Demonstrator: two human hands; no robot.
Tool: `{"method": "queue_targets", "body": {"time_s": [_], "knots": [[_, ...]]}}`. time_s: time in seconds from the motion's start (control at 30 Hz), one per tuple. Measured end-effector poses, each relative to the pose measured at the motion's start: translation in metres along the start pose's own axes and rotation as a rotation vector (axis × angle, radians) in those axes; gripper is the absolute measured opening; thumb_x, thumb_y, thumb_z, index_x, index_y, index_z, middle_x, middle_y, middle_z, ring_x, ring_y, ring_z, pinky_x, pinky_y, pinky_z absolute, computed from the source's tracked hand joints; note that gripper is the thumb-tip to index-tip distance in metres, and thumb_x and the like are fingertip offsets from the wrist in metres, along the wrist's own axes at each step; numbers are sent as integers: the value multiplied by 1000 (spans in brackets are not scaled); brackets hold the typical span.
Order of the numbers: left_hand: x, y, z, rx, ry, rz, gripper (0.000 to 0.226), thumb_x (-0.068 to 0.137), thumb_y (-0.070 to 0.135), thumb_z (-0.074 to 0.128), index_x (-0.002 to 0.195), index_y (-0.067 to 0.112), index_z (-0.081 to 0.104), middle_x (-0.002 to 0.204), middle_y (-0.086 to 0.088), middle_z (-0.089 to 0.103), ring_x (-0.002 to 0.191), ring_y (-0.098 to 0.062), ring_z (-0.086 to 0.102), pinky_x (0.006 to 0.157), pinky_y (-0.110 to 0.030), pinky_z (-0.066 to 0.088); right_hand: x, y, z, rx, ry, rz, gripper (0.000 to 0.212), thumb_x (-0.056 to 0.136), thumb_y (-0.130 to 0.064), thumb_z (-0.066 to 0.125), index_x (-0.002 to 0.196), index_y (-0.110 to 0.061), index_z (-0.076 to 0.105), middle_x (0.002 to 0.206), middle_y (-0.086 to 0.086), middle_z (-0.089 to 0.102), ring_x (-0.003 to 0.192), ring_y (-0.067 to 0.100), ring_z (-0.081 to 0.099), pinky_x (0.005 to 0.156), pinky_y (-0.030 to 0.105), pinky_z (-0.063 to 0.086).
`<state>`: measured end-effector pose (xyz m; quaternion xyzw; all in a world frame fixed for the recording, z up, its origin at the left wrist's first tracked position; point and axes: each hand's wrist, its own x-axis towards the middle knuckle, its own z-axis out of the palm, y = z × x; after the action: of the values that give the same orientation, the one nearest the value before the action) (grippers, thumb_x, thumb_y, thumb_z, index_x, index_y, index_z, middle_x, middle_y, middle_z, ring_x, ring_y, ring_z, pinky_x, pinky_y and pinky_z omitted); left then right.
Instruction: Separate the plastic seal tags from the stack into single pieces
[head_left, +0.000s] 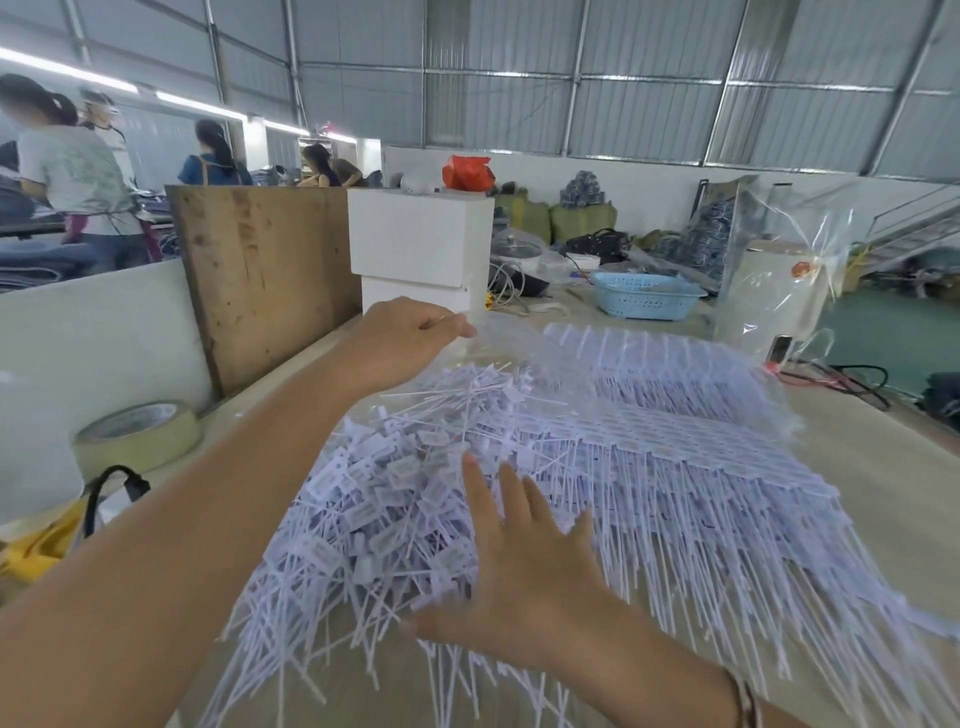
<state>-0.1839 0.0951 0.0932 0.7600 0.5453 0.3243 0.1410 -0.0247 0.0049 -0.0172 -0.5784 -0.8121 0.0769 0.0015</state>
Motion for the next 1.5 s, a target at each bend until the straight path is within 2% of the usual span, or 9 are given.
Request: {"method": "queue_targets", "body": {"time_s": [0.17,0.3,0.43,0.63,0.87,1.0,1.23,1.4,1.5], "knots": [[-3,9,4,29,-12,14,41,99,44,39,109,19,70,90,-3,45,83,-16,47,70,-27,35,-1,-6,2,-175,-52,71,129,64,-84,51,109,-33,-59,155,20,2,135,43,24,102,67,26],[-4,10,3,22,-17,20,33,99,42,40,104,30,70,89,-2,48,84,-16,48,72,-27,40,3,-7,12,-163,80,15,125,79,-63,59,115,-35,-57,147,24,20,121,43,39,83,48,50],[-2,5,-3,6,-23,13,23,96,48,40,91,51,62,90,1,47,82,-15,48,89,-39,46,2,0,24,-244,190,31,116,92,-39,57,119,-31,-55,148,29,19,123,42,39,84,47,47],[-2,-2,-4,-18,-54,25,23,95,50,40,86,55,61,89,1,47,81,-15,48,87,-37,47,2,2,20,-290,223,-55,88,91,-14,52,147,-24,-15,129,26,43,109,37,49,76,44,49],[0,-5,-8,3,-18,24,25,97,47,39,87,56,60,84,-14,66,84,-24,60,85,-35,49,-1,21,-9,-154,355,-139,58,92,-37,47,144,-34,21,110,7,61,102,27,56,66,31,35],[-1,-4,-6,-6,-16,18,25,97,47,40,94,51,64,101,-3,71,97,-28,64,88,-37,48,-2,21,-24,-88,368,-118,38,90,-40,45,125,-27,43,104,-1,58,94,23,56,60,29,31],[-4,0,-1,10,-11,29,30,99,42,41,107,37,69,84,2,70,101,-25,62,83,-27,45,-1,17,-31,9,229,-32,35,89,-46,46,117,-25,44,101,-1,39,97,24,49,71,33,38],[1,-5,-6,31,22,45,32,99,41,40,111,35,68,40,23,50,51,4,52,81,-29,47,-5,14,-48,-161,349,-93,38,94,-37,45,126,-18,38,99,2,37,78,26,51,55,29,32],[4,-6,-8,36,26,67,31,99,41,41,109,36,70,63,27,61,70,-1,58,77,-21,43,-3,20,-56,-266,373,-121,48,96,-27,40,141,-22,24,109,4,50,72,26,50,46,28,26]]}}
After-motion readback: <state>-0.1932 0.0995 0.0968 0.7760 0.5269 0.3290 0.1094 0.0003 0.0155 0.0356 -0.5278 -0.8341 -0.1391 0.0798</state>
